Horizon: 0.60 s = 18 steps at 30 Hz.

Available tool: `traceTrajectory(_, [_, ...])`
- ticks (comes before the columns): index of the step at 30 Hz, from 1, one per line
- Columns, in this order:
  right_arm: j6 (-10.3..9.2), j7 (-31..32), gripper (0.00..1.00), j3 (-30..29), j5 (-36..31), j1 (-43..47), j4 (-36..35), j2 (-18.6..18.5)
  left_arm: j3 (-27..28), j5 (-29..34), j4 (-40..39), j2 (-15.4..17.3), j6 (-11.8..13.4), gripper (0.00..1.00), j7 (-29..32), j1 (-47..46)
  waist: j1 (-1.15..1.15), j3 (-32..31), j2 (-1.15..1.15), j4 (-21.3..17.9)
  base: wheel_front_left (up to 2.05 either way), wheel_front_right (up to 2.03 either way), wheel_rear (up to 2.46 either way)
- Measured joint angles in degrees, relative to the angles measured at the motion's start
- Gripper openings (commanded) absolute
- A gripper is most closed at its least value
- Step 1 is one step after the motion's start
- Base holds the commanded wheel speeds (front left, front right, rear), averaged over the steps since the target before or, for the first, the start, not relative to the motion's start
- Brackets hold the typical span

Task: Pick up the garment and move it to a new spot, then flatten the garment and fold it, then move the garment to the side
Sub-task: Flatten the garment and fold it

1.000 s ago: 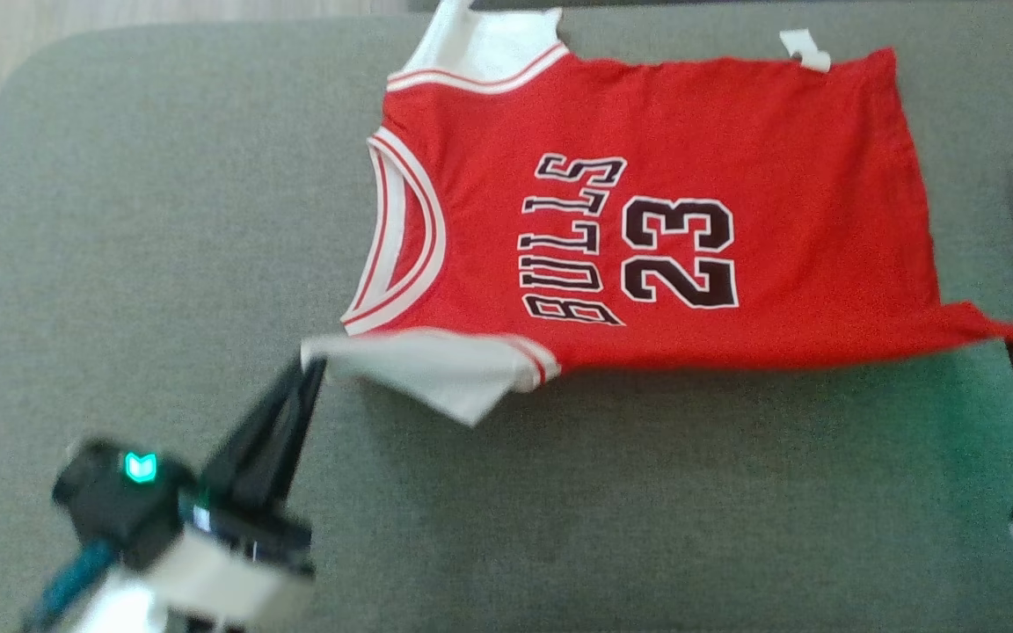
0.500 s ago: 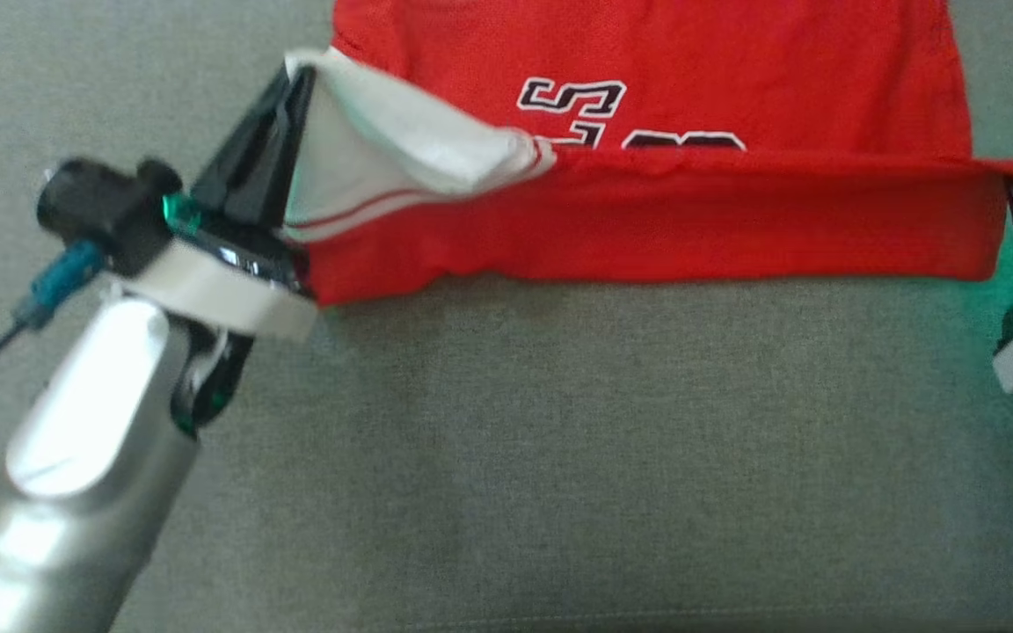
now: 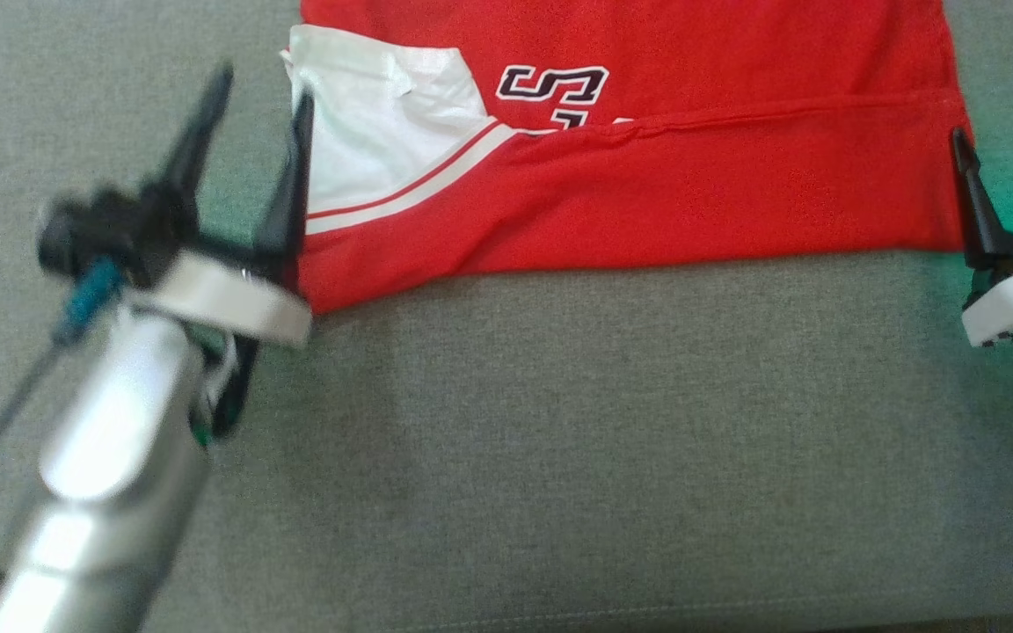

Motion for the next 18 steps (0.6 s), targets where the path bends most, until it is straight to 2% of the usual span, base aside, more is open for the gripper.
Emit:
traceTrajectory(5, [0.0,-0.41,1.0,-0.02,0.26,1.95,0.85,0.19,-0.07,-1.24,0.34,-1.42,4.2,1.0,0.49,10.2,-0.01,-1.59,0.0,0.1,0.0,0.0,0.0])
traceTrajectory(12, [0.0,-0.41,1.0,-0.01,0.54,3.24,0.88,1.34,-0.45,-2.61,0.1,-1.63,9.33,1.0,8.26,15.06,0.0,-2.44,0.0,-0.44,0.0,0.0,0.0])
traceTrajectory(18, [0.0,-0.42,1.0,1.27,1.15,3.25,1.37,1.64,-0.83,-2.64,-1.6,-1.35,10.98,1.0,11.51,15.71,-0.01,-3.19,0.0,-0.92,0.0,0.0,0.0])
